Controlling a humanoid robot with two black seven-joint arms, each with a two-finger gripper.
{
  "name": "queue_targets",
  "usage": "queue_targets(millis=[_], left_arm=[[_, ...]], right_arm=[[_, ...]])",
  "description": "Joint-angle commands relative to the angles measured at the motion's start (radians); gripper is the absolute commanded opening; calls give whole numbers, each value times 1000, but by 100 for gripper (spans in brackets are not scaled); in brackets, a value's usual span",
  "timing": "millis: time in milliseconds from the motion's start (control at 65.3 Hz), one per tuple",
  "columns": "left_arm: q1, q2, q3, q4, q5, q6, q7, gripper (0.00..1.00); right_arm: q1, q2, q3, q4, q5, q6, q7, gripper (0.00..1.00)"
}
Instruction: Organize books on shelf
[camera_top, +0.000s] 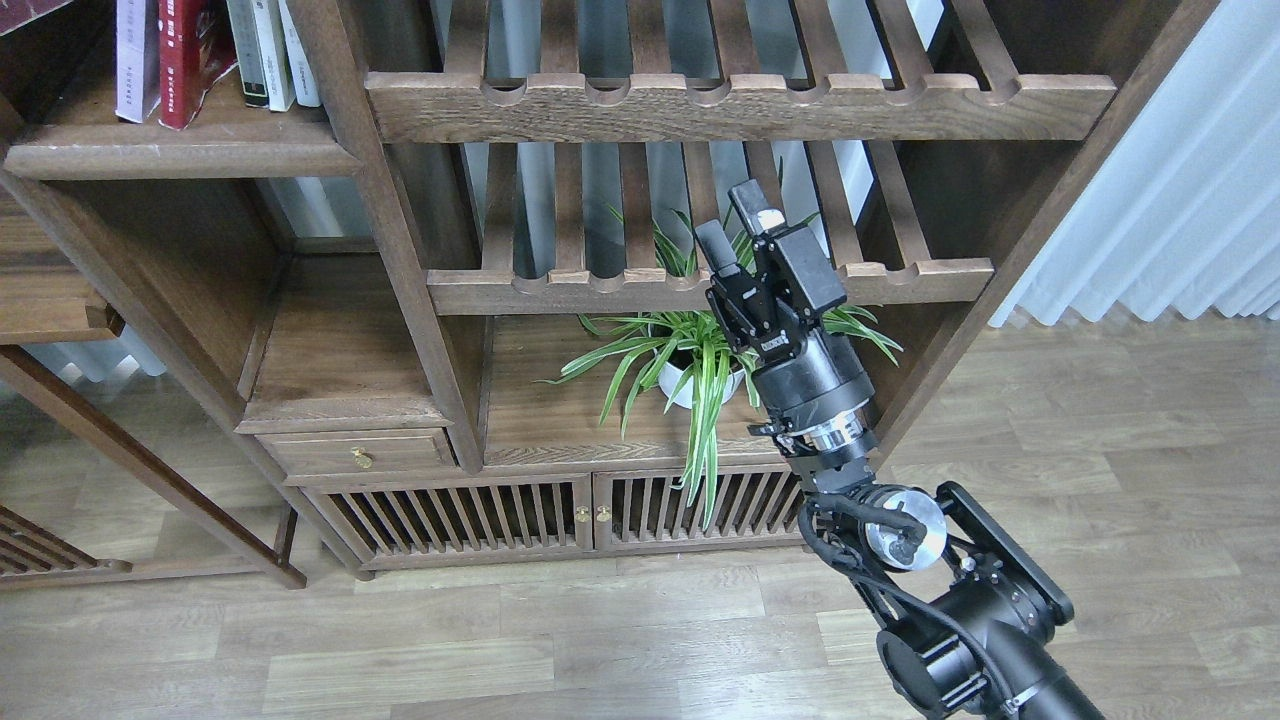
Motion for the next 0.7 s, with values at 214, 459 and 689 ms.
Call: queue_targets(millis=[214,459,689], left_arm=[[-4,-6,139,4,35,21,-194,0],[-18,-3,219,4,36,269,-291,0],[-61,14,280,92,38,294,-320,0]], right_arm=[[-10,0,3,0,0,0,1,79],[-19,0,3,-3,2,0,1,80],[-34,0,3,-6,2,0,1,80]])
